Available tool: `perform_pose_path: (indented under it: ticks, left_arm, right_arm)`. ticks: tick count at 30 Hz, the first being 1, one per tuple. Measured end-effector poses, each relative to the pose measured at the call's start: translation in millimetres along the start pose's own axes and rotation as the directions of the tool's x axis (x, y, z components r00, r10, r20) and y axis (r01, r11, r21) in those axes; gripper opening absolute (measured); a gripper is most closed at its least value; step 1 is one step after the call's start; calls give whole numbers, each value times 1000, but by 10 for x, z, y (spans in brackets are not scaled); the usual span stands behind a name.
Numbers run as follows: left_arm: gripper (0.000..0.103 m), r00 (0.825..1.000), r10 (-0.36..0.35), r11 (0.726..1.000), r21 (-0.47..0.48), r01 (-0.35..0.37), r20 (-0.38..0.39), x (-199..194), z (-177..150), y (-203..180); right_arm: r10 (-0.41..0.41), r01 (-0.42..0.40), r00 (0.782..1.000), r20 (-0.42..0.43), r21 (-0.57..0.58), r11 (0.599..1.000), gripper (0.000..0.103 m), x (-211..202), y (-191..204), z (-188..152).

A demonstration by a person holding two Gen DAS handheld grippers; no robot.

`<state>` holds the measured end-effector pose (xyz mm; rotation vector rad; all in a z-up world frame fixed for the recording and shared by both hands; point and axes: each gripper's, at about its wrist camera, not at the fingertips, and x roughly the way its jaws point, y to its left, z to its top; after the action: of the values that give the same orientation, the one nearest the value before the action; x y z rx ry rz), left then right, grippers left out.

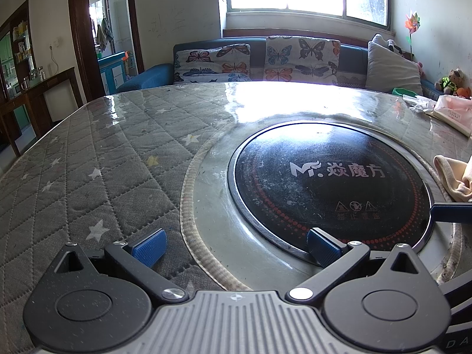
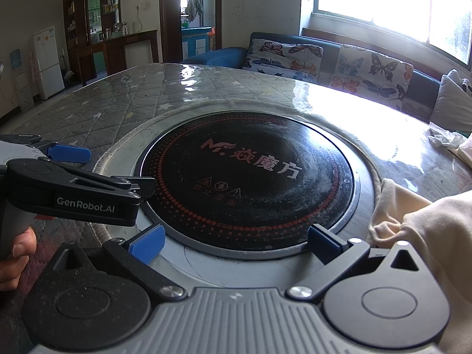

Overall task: Fold clothes
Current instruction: 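Move both tools toward the cream cloth on the table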

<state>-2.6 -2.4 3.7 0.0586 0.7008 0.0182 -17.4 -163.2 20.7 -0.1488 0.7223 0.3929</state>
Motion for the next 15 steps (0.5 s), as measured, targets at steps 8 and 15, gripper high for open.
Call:
perform_pose_path:
  ticks: [8, 15]
  left_arm:
    - [103, 999, -17, 1000, 8, 17, -38, 59, 45, 1]
    - [103, 998, -52, 999, 0, 53, -44, -98, 64, -82]
  right_arm:
    - [-22, 22, 998, 51, 7, 1000, 103, -166, 30, 36]
    - [-48, 48, 995, 91, -1, 999, 103, -522, -27, 40]
